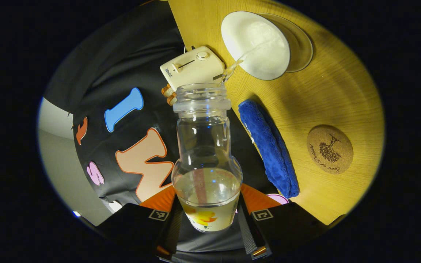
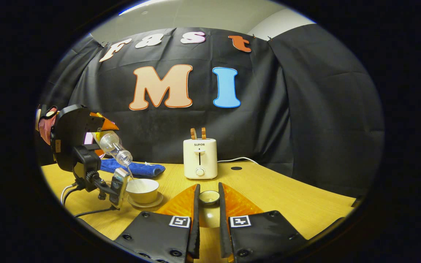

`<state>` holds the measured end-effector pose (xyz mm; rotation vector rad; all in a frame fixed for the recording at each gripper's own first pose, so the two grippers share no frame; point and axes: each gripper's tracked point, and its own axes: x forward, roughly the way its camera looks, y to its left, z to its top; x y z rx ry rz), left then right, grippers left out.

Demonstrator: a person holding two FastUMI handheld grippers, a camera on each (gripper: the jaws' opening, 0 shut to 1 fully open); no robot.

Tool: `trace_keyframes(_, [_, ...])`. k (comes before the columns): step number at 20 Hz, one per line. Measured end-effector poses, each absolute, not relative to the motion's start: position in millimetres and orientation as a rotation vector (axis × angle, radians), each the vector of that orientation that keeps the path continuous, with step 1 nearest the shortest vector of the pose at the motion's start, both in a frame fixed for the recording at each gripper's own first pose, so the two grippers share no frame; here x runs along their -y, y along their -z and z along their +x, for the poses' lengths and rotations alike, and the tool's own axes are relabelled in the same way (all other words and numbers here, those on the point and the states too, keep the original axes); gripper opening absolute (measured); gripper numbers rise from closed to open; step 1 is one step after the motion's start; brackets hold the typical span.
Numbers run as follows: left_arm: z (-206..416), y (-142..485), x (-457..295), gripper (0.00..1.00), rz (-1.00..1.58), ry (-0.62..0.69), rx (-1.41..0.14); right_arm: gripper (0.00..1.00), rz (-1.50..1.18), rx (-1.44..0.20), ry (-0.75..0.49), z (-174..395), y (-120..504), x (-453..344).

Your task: Open the teacup lid with one hand, grasp the water bottle and pour water into the teacup with the other hand; after pouring, place the water bottle on the coaster and then close the teacup lid.

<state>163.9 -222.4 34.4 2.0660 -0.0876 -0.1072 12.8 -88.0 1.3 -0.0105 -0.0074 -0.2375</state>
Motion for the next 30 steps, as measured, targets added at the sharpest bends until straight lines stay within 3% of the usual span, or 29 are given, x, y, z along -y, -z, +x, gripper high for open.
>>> trace_keyframes(5, [165, -15, 213, 0.66, 1.89, 0.166, -0.004, 0.24, -0.01, 0.007, 0.238, 13, -1, 88])
trace_keyframes(9, [157, 14, 212, 0.69, 1.448, 0.272, -0.099, 0.25, -0.01, 0.008, 0.238, 13, -1, 88])
trace_keyframes(15, [147, 18, 232, 0.63, 0.742, 0.349, -0.143, 0.25, -0.01, 0.006, 0.233, 13, -1, 87])
trace_keyframes(19, [144, 11, 236, 0.66, 0.33, 0.36, -0.162, 0.25, -0.01, 0.007, 0.231, 13, -1, 87])
trace_keyframes(24, [151, 28, 225, 0.66, 0.163, 0.371, -0.186, 0.26, -0.01, 0.006, 0.229, 13, -1, 86])
trace_keyframes(30, [155, 41, 224, 0.68, 0.137, 0.357, -0.209, 0.26, -0.01, 0.005, 0.228, 13, 0, 87])
